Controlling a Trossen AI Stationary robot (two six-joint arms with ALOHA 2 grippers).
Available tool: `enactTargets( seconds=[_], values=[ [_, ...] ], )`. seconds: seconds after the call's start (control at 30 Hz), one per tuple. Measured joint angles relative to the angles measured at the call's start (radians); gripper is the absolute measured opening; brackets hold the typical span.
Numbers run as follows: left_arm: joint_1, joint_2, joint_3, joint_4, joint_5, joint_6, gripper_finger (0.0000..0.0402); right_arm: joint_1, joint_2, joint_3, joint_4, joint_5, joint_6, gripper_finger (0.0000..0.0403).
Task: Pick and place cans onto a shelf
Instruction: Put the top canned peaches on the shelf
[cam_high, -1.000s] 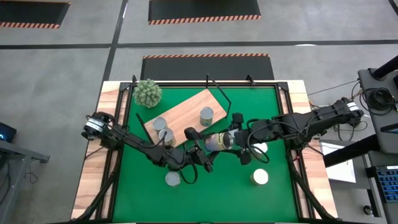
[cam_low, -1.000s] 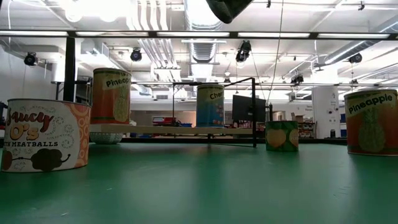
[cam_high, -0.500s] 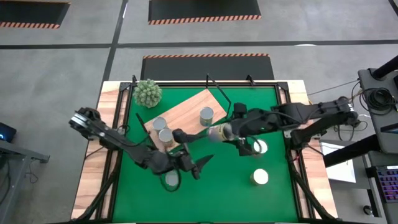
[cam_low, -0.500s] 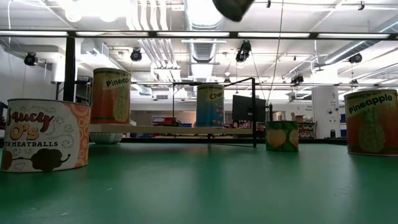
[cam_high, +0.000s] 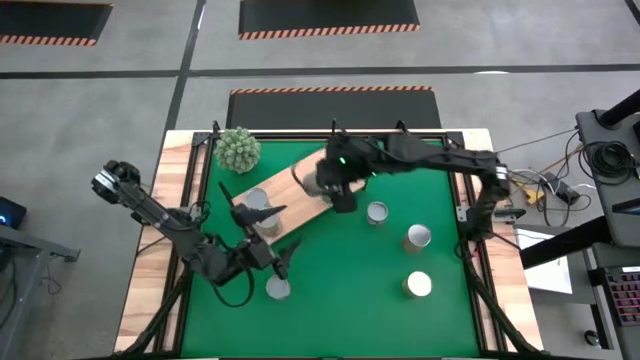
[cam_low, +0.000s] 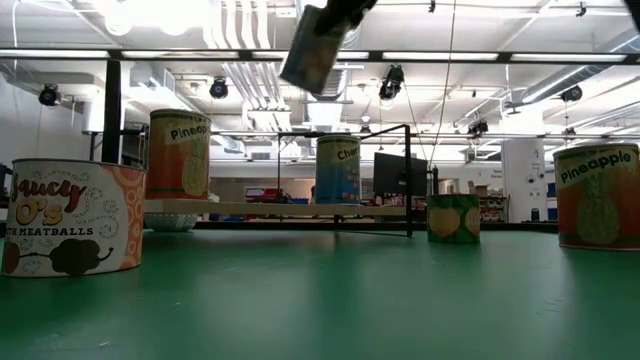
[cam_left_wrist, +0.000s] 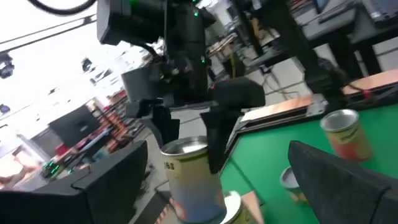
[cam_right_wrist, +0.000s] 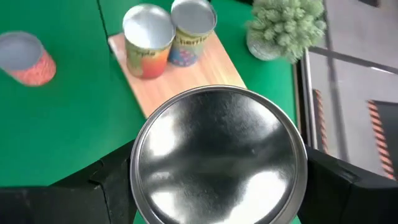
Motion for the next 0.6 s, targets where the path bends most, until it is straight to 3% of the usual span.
enactTargets(
  seconds=[0.23,0.47,0.6],
  values=[
    [-0.004,-0.021,-0.025,-0.002,-0.142,-0.026,0.0369,-0.155,0.176,0.157,0.007,-0.095,-0.051,0.0306],
    [-0.008,-0.018,-0.034,-0.014,-0.152,-0.019,0.0369,-0.291,0.306,0.213,-0.002,-0.218,-0.104,0.0306],
    [-0.008,-0.018,-0.035,-0.015,-0.152,-0.020,0.0369,-0.345,0.353,0.214,-0.002,-0.228,-0.104,0.0306]
  ],
)
